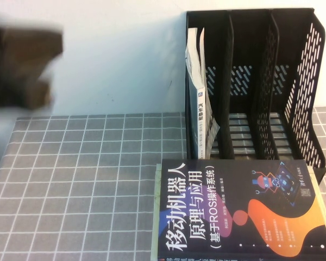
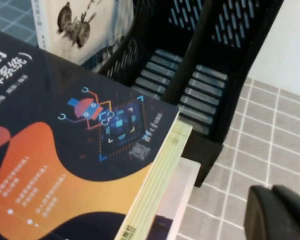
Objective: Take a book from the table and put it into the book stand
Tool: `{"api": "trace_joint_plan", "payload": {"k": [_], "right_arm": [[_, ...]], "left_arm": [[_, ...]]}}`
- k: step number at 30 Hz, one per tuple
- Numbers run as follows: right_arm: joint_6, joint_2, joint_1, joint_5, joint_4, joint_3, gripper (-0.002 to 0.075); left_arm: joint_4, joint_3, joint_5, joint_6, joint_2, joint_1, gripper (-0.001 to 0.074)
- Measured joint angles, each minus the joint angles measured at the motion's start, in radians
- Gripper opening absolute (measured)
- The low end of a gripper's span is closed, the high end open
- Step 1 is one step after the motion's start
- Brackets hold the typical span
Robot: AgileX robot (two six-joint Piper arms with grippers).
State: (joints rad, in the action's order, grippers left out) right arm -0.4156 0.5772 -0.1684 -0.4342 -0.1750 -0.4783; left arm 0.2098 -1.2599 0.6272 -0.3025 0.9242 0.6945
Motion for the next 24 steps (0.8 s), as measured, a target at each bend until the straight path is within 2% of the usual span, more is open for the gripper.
{"api": "trace_joint_plan", "payload": {"k": [4, 9, 19, 24], "right_arm": [[0.000, -0.016, 0.000, 0.116, -0.045, 0.126, -0.0003], [0.000, -0.016, 0.000, 0.110, -0.056, 0.183, -0.0003], [0.000, -0.016, 0.000, -0.129, -0.070, 0.185, -0.0003], [0.000, -0.016, 0.000, -0.160, -0.070, 0.185, -0.0003]], "left_arm": [[0.051, 0.313, -0.249, 0.000, -0.175, 0.000, 0.0001], [0.097, 0.545, -0.456, -0.017, -0.280, 0.000, 0.0001], [0.103, 0.744, -0.508, -0.039, -0.312, 0.000, 0.0001], [0.103, 0.821, -0.511, -0.043, -0.312, 0.000, 0.0001]]}}
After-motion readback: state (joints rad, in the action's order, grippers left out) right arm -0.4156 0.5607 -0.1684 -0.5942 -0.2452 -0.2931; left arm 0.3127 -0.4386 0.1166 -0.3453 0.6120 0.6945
